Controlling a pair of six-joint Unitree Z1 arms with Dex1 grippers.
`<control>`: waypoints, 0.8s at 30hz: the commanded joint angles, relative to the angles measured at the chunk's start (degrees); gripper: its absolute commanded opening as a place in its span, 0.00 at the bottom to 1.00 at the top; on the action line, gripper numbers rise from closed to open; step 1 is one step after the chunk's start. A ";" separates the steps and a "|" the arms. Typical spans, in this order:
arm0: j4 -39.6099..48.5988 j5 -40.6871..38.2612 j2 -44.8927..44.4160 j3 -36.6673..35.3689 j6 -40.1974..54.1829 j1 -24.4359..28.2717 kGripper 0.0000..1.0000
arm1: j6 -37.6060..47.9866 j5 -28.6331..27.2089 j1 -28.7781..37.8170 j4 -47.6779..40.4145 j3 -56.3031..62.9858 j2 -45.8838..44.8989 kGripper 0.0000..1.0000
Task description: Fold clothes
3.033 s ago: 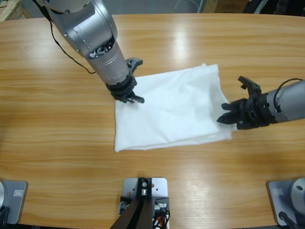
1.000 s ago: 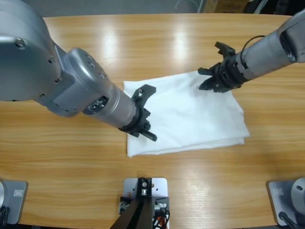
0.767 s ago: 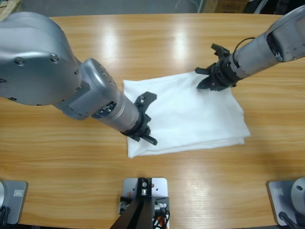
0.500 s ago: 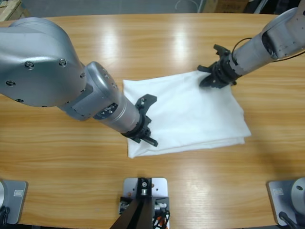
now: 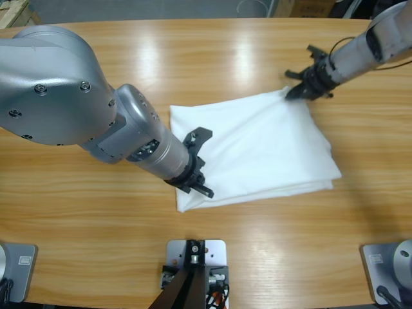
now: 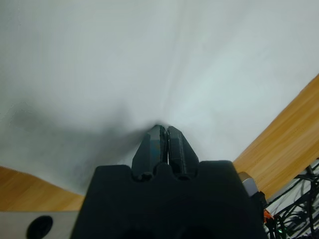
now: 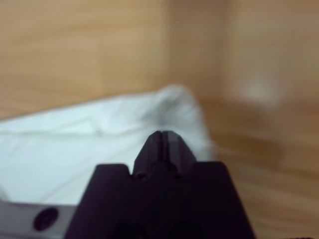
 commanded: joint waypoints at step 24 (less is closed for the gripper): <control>-63.05 -8.91 -15.14 49.84 -34.44 17.20 0.82 | -0.49 -1.45 6.80 22.52 15.10 -42.84 1.00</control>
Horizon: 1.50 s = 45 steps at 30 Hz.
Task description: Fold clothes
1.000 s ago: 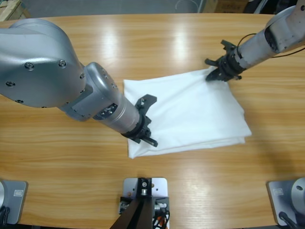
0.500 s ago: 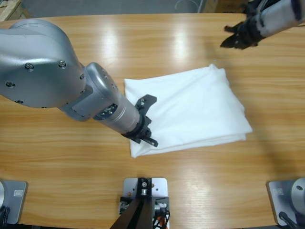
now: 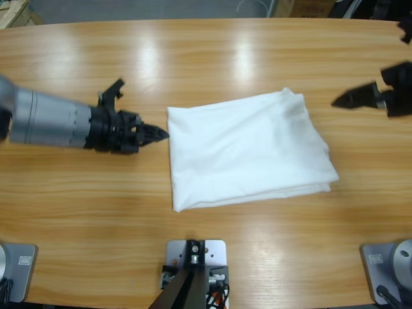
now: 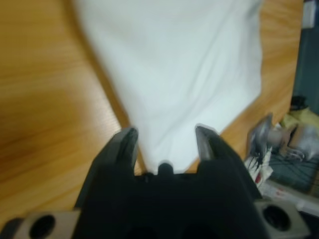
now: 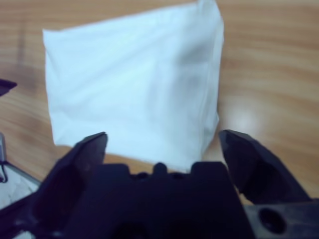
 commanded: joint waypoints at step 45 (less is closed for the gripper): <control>-59.03 -4.26 27.56 22.50 -6.19 -5.05 0.00 | 2.82 1.63 0.62 -4.18 8.45 -0.15 0.99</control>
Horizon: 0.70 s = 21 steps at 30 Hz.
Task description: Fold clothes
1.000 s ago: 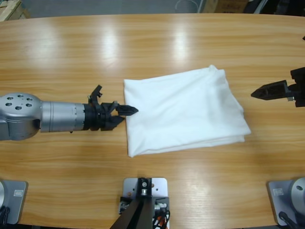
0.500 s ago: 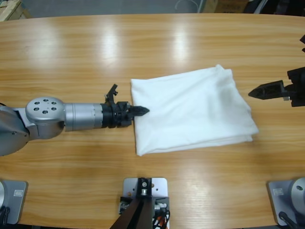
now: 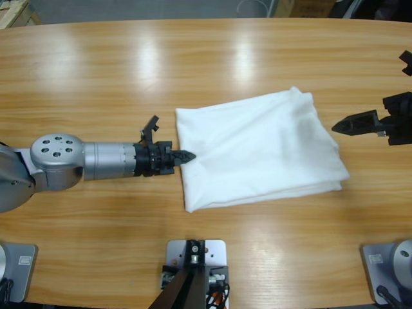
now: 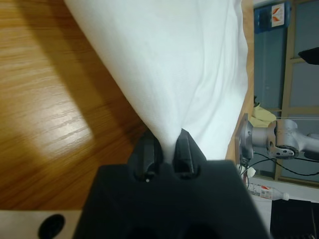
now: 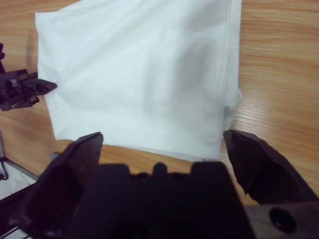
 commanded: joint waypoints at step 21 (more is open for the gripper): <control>96.85 17.25 -30.45 -28.29 21.75 8.61 0.00 | 0.50 1.07 0.52 -1.68 1.71 5.40 0.98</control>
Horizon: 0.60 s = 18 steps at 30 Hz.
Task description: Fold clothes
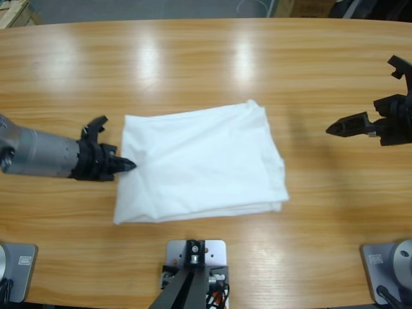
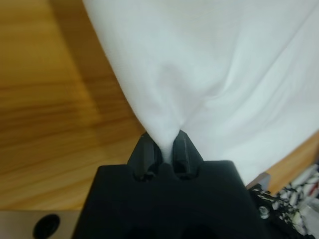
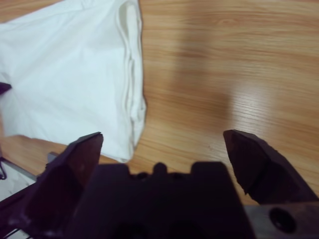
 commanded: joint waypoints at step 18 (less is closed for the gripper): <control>62.02 18.23 -3.89 -38.29 20.83 9.94 0.00 | 0.85 0.82 0.52 -2.28 1.87 3.84 0.98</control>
